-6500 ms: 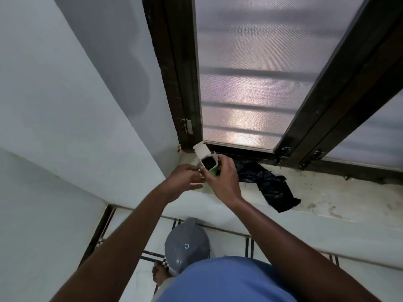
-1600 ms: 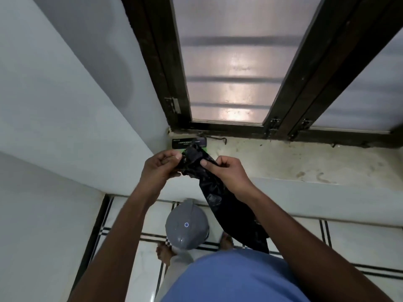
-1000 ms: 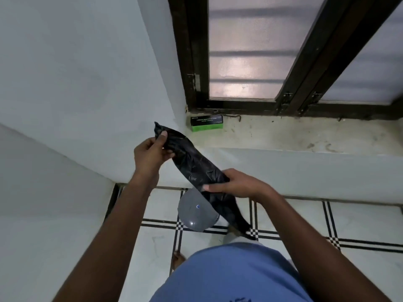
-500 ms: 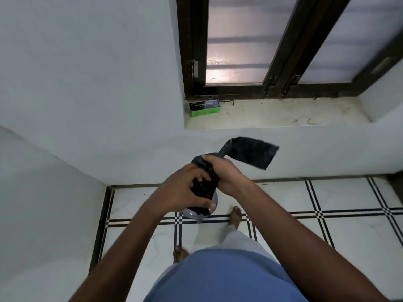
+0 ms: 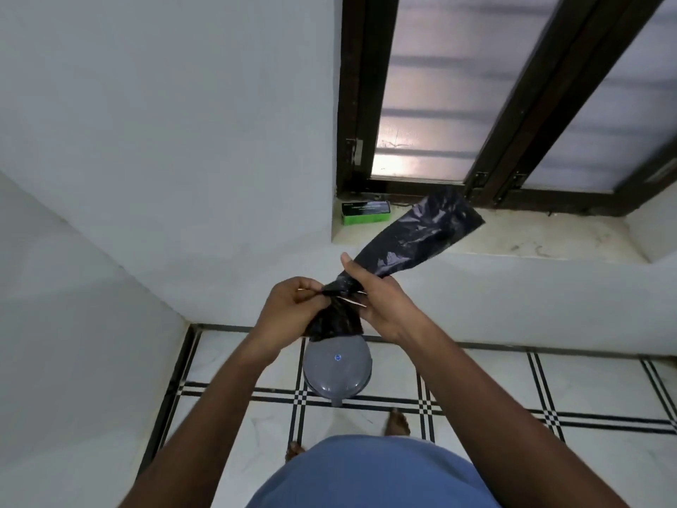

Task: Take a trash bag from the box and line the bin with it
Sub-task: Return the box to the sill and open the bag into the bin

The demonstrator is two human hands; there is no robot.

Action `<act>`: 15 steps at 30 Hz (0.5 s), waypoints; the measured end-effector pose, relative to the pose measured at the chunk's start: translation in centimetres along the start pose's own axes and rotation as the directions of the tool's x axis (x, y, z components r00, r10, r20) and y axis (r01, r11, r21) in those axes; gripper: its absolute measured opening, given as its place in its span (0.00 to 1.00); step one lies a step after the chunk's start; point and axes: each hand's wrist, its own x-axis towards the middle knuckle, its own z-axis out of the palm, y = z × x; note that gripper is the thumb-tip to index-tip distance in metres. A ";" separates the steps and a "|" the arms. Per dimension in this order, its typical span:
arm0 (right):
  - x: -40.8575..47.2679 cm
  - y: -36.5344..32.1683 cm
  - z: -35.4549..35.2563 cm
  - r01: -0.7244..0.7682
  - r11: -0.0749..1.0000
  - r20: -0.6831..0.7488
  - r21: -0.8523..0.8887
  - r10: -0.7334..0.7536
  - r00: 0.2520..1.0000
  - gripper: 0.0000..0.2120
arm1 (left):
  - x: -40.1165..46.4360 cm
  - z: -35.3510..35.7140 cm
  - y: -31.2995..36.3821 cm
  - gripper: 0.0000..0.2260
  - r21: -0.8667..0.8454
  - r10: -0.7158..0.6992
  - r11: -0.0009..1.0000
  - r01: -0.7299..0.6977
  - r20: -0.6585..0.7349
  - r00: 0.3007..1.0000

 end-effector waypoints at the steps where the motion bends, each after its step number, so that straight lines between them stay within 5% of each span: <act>1: -0.4 -0.2 0.1 0.010 0.997 0.003 -0.078 -0.009 1.000 0.39 | 0.3 -0.2 0.3 0.02 -0.122 -0.042 0.992 0.039 -0.023 0.999; 3: -1.6 0.3 0.3 0.033 0.957 -0.111 -0.290 -0.068 0.992 0.58 | 1.0 -0.2 0.7 0.06 -0.242 -0.099 0.967 0.079 -0.073 0.992; 4: -2.2 0.8 0.3 0.098 0.909 -0.169 -0.405 -0.179 0.969 0.58 | 1.4 -0.2 0.9 0.10 -0.261 -0.110 0.962 0.083 -0.089 0.990; 7: -3.9 1.7 -0.4 0.419 0.597 -0.040 -0.684 -0.604 0.796 0.42 | 2.1 0.5 1.5 0.16 -0.263 -0.101 0.962 0.073 -0.094 0.990; 9: -3.6 1.0 -1.2 0.529 0.425 0.174 -0.735 -0.636 0.752 0.27 | 2.5 1.3 1.8 0.16 -0.225 -0.097 0.972 0.073 -0.097 0.991; 12: -2.5 -0.6 -1.6 0.535 0.454 0.301 -0.713 -0.491 0.817 0.09 | 3.0 2.1 2.5 0.19 -0.185 -0.087 0.981 0.063 -0.120 0.989; 15: -2.0 -1.3 -1.7 0.485 0.601 0.215 -0.635 -0.465 0.859 0.07 | 3.5 2.4 3.0 0.23 -0.093 -0.093 0.992 0.079 -0.146 0.985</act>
